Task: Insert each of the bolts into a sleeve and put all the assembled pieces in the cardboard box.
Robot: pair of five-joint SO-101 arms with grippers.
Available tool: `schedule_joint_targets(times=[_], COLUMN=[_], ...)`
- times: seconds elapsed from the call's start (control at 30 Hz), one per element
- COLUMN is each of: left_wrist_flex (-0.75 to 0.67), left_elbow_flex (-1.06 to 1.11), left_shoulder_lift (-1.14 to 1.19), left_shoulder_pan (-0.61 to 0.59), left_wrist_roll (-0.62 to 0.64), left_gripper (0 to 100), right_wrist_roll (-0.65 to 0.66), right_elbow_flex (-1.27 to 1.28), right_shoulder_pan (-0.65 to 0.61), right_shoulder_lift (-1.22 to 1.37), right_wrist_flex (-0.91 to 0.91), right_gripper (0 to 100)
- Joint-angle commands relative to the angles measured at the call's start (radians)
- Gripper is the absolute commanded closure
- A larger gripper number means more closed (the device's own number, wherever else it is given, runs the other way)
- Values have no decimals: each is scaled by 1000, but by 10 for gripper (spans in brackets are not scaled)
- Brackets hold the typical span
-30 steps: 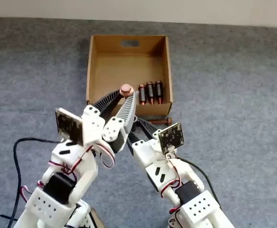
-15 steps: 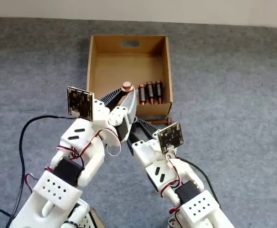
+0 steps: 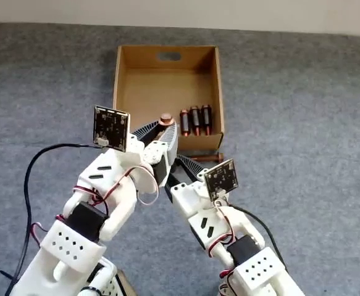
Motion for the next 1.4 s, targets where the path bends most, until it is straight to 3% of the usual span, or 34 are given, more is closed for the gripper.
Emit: schedule_joint_targets(times=[0.0,0.17,0.3,0.7,0.9,1.1,1.37], left_wrist_flex=[5,34,58,61,198,207,204], left_elbow_flex=[-53,-54,-59,-79,-242,-249,-208], left_shoulder_lift=[4,5,5,53,236,246,245], left_shoulder_pan=[-15,-19,-15,-15,-13,-13,-13], left_wrist_roll=[-2,-5,-103,-104,-101,-101,-101], left_gripper=[991,991,991,991,991,991,991], right_wrist_roll=[-3,-3,-3,-3,-3,-3,-9], right_elbow_flex=[10,10,10,10,10,10,1], right_shoulder_pan=[5,5,5,7,7,8,99], right_shoulder_lift=[-15,-15,-15,-15,-15,-15,-15], right_wrist_flex=[-22,-22,-22,-22,-22,-22,-22], right_gripper=[990,990,990,990,990,990,990])
